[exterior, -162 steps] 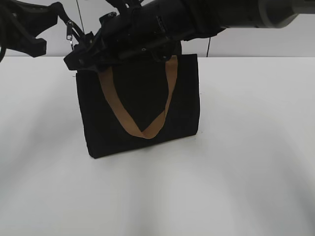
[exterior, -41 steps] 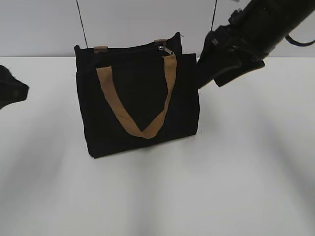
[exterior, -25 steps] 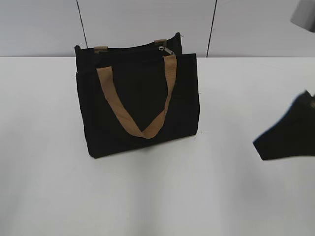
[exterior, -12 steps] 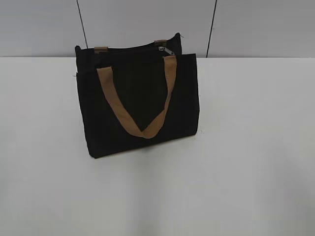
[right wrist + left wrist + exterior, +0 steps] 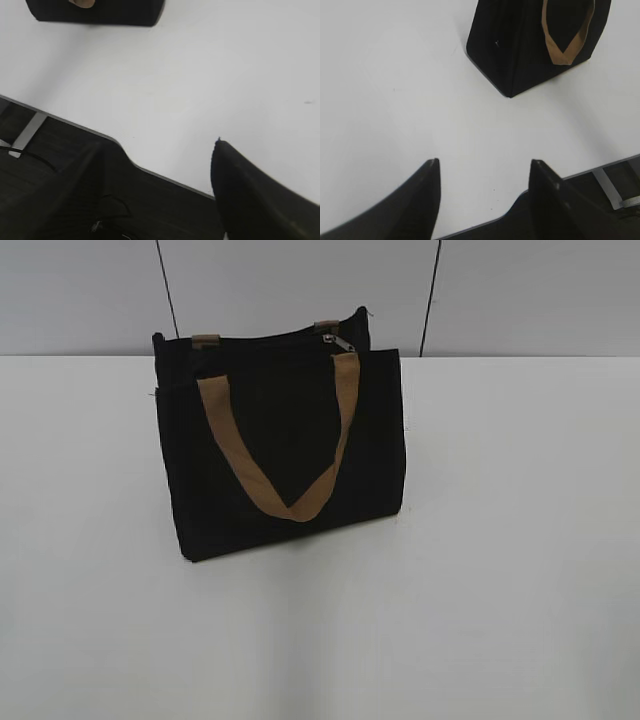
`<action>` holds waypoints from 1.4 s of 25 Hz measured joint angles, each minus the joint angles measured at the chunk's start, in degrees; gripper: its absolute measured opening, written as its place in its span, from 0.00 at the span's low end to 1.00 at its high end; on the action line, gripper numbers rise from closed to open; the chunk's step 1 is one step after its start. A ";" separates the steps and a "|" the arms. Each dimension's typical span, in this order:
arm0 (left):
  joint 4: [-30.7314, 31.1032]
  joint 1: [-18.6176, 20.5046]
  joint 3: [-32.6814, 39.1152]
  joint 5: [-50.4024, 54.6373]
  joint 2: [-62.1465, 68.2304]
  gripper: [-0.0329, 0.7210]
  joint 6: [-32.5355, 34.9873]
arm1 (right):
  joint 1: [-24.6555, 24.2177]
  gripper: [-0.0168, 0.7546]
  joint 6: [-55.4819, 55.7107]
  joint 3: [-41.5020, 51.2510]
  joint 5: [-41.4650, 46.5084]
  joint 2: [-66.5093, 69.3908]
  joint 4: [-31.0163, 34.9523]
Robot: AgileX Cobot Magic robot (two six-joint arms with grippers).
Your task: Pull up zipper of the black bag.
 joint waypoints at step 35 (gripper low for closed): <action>-0.07 10.20 2.01 -6.08 -0.06 0.48 1.10 | -12.94 0.66 0.18 2.02 -5.98 0.00 -8.57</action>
